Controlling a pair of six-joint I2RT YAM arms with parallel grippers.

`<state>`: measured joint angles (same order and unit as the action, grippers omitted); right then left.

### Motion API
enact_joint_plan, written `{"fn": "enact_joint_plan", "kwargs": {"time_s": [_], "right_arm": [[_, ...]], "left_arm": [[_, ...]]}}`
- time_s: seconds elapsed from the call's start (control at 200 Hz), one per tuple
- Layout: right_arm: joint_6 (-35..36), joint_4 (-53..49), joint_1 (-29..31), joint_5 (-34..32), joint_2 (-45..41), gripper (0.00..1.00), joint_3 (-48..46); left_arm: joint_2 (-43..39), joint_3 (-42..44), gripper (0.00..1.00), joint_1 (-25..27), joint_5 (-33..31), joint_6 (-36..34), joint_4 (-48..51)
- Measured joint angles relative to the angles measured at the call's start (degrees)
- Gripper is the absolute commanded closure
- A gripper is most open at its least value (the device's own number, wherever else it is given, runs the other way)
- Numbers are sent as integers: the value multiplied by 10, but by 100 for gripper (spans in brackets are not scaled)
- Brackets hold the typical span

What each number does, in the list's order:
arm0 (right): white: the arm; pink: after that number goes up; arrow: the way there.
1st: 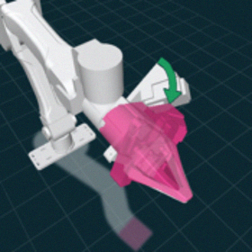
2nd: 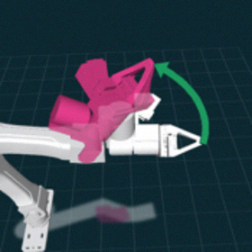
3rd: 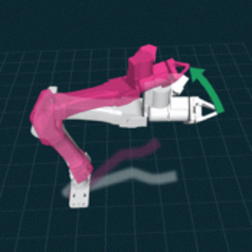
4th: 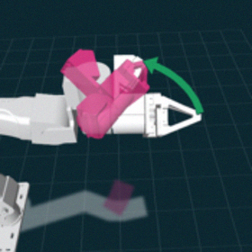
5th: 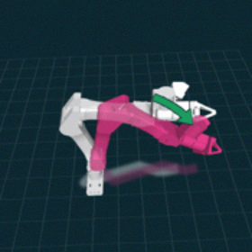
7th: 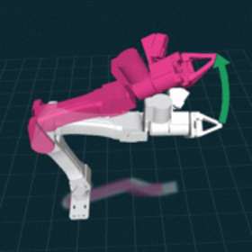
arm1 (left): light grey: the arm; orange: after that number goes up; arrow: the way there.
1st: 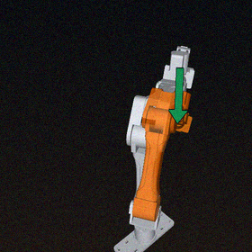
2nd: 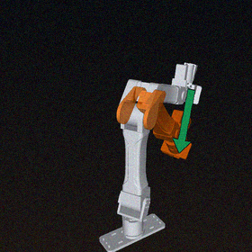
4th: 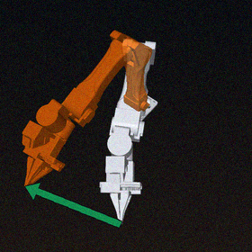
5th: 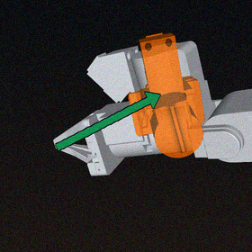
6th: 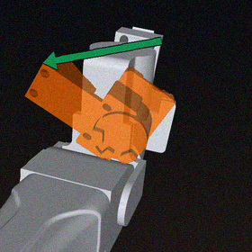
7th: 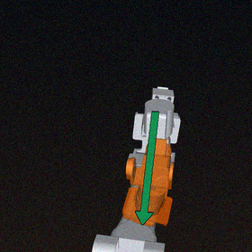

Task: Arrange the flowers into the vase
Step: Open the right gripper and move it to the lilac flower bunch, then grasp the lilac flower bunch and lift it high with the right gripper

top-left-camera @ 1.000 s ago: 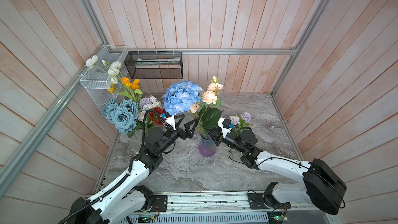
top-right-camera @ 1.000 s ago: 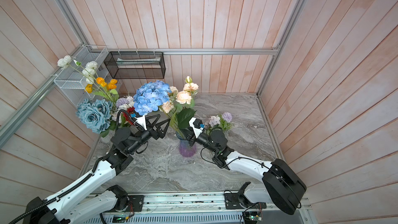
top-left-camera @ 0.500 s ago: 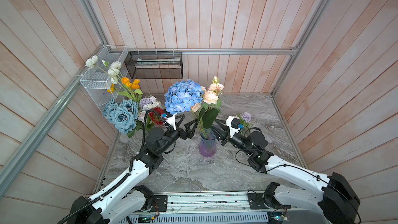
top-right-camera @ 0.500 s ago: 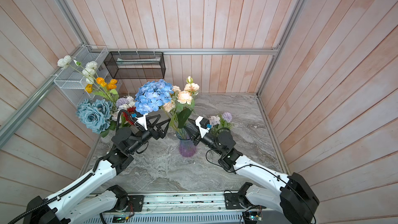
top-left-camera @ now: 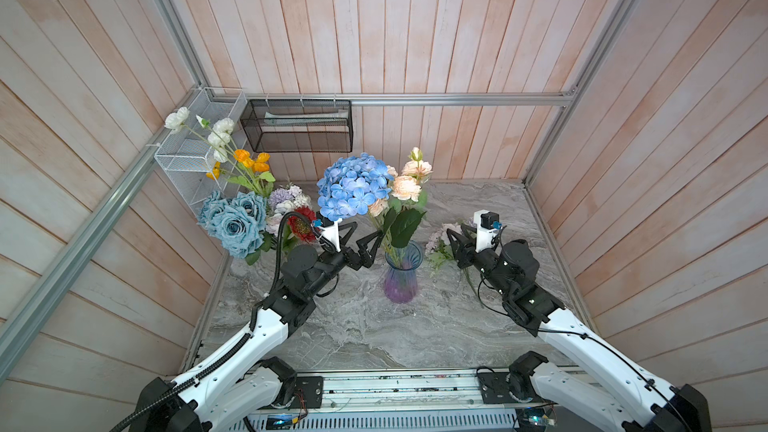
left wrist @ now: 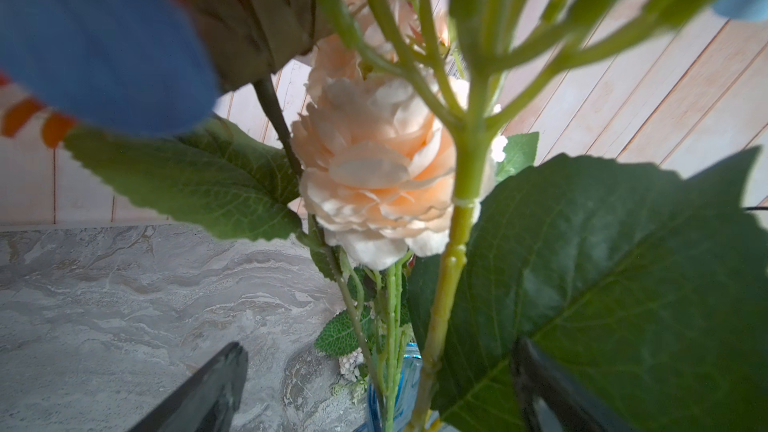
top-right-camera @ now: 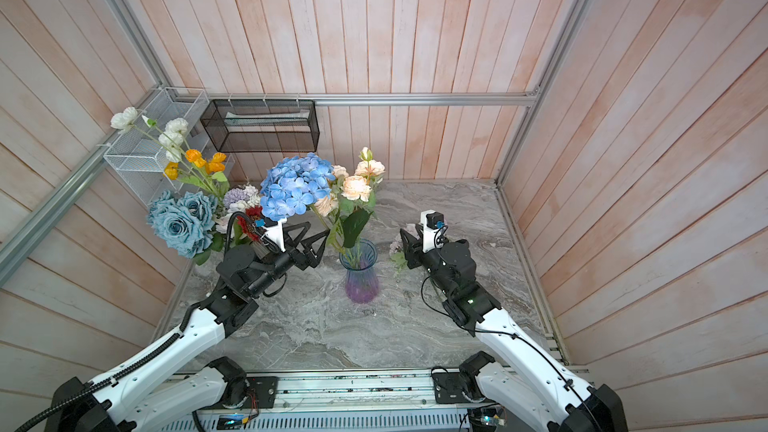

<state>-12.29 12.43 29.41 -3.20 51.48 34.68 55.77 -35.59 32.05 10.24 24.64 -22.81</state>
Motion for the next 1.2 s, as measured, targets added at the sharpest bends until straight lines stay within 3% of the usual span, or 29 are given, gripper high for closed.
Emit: {"fn": "enact_joint_plan", "kwargs": {"time_s": [0.22,0.42,0.575,0.815,1.05,1.2], "right_arm": [[-67,-140,-79,5,47,55,2],[-75,-229,-88,19,158,55,46],[-70,-278,-93,16,246,47,91],[-45,-313,-96,13,345,45,150],[-31,-346,-96,-16,400,50,166],[-21,-353,-96,-32,408,63,167]], "left_arm": [[10,8,0,4,0,0,-5],[20,11,0,4,-1,0,-8],[20,14,0,4,-2,0,-12],[20,18,0,4,-7,-7,-12],[20,21,0,4,-18,-11,-12],[20,21,0,4,-18,-13,-12]]}}
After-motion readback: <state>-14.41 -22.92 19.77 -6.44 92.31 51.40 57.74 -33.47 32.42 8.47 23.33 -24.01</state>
